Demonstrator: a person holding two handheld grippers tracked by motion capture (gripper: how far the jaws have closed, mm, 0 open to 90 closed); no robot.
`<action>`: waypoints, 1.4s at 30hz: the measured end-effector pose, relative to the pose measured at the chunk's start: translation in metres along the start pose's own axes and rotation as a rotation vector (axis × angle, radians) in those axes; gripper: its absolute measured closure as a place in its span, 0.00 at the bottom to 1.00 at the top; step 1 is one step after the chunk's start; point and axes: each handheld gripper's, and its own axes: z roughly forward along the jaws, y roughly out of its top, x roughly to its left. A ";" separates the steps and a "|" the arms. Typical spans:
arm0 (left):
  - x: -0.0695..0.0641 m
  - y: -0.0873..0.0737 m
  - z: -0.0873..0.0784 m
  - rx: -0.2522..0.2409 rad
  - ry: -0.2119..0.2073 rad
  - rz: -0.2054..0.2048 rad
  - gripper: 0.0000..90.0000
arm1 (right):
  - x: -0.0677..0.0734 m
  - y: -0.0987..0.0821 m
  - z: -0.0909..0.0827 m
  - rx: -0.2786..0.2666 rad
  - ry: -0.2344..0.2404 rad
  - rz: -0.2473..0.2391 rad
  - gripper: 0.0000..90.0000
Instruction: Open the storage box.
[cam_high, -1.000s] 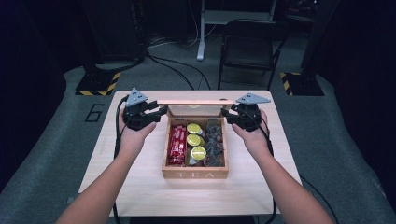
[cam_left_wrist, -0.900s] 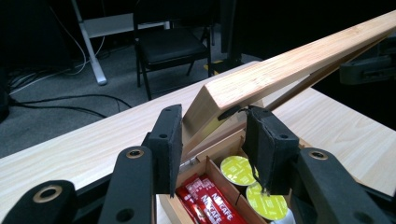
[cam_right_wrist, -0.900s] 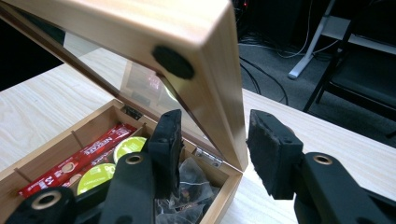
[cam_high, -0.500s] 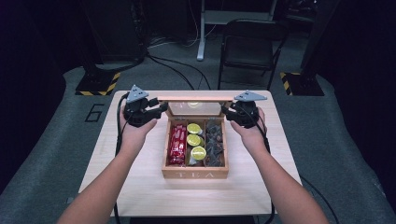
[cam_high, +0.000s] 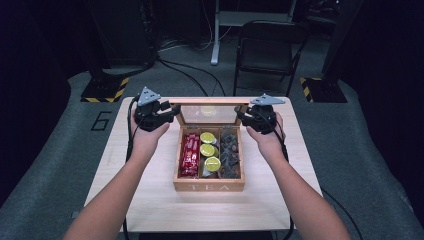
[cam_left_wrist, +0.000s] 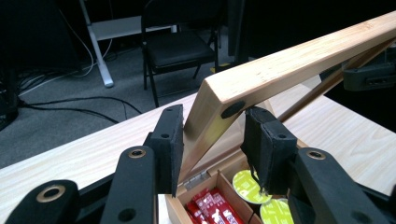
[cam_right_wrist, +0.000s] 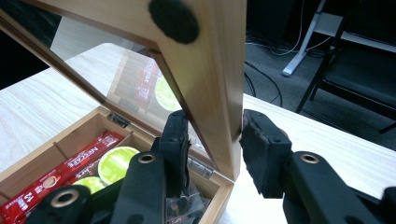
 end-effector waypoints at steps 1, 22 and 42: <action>0.000 0.000 0.000 0.000 0.000 0.000 0.64 | 0.000 0.001 0.001 0.000 0.001 0.000 0.69; 0.008 -0.014 0.027 0.021 0.027 -0.031 0.61 | -0.003 0.006 0.008 -0.005 -0.023 0.027 0.70; 0.016 -0.026 0.050 0.042 0.039 -0.064 0.61 | -0.007 0.011 0.016 -0.008 -0.036 0.027 0.70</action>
